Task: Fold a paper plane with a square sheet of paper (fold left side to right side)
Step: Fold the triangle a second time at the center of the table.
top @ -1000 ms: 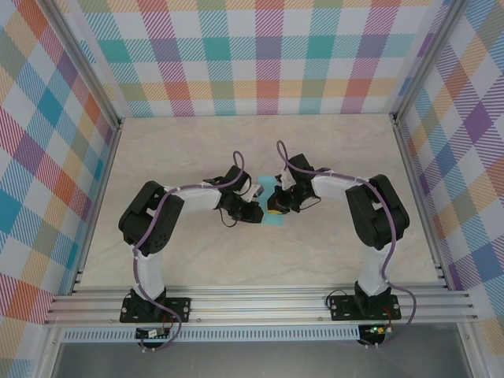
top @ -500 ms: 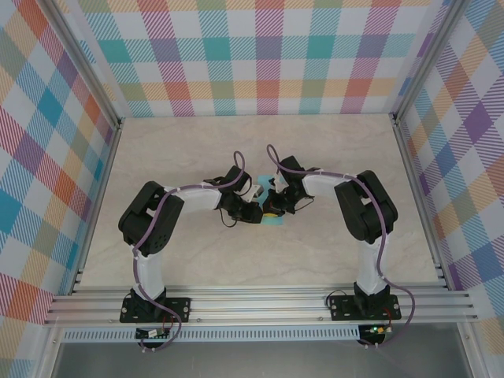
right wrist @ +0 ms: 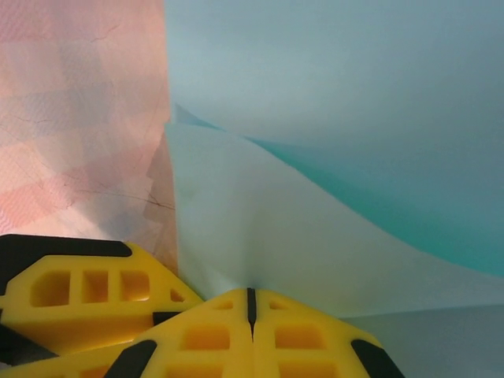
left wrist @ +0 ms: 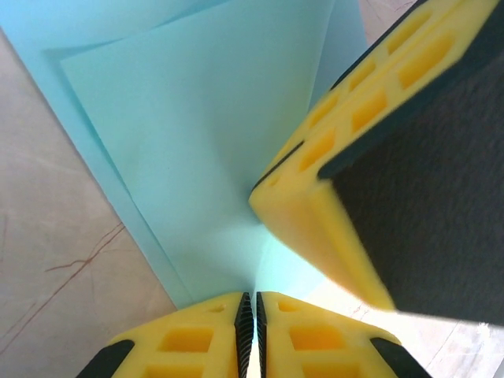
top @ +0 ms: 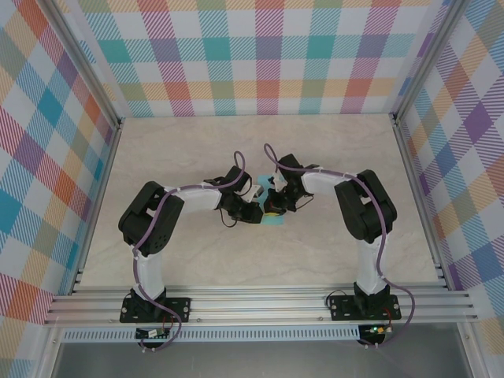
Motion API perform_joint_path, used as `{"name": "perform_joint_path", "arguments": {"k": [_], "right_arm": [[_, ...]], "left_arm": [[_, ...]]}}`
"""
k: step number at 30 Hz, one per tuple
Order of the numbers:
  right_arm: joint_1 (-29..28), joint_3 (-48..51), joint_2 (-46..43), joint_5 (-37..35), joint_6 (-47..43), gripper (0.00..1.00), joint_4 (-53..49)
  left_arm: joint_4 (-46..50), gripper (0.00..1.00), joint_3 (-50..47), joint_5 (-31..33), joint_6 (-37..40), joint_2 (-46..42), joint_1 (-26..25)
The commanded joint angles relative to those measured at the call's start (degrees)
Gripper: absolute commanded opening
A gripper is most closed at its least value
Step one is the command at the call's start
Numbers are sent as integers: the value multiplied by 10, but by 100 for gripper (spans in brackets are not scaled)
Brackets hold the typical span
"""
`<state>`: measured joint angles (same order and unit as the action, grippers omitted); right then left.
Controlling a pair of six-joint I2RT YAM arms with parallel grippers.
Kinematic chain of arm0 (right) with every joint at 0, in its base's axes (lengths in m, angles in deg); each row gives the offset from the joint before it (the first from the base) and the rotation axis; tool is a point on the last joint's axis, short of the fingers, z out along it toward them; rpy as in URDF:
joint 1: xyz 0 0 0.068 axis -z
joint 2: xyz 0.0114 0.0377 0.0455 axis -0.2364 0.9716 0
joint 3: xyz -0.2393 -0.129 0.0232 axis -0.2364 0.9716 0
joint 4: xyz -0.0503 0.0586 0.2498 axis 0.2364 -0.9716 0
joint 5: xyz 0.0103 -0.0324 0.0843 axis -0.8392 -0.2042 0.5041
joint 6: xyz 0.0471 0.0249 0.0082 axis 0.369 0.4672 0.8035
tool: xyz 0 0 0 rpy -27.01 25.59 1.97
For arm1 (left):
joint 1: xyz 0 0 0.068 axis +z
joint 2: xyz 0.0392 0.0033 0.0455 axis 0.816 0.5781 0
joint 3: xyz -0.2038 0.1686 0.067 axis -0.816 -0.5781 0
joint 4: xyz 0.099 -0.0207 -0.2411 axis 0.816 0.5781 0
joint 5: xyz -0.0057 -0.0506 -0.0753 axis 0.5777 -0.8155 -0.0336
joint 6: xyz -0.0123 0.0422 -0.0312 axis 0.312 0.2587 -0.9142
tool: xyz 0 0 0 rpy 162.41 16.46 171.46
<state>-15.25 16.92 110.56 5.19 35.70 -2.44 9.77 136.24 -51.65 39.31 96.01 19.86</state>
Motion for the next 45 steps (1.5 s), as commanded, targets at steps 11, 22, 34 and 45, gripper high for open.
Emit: {"name": "perform_joint_path", "arguments": {"k": [11,22,34,45], "right_arm": [[70,-43,33,-76,-53,0,-55],[99,-54,35,-78,-70,0,-69],[100,-49,49,-55,-70,0,-60],[114,-26,-33,-5,-52,29,-10]], "left_arm": [[62,13,-33,57,7,22,-4],[63,13,-40,59,7,13,-3],[71,23,-69,41,9,-34,-4],[96,28,-83,52,13,-114,13]]}}
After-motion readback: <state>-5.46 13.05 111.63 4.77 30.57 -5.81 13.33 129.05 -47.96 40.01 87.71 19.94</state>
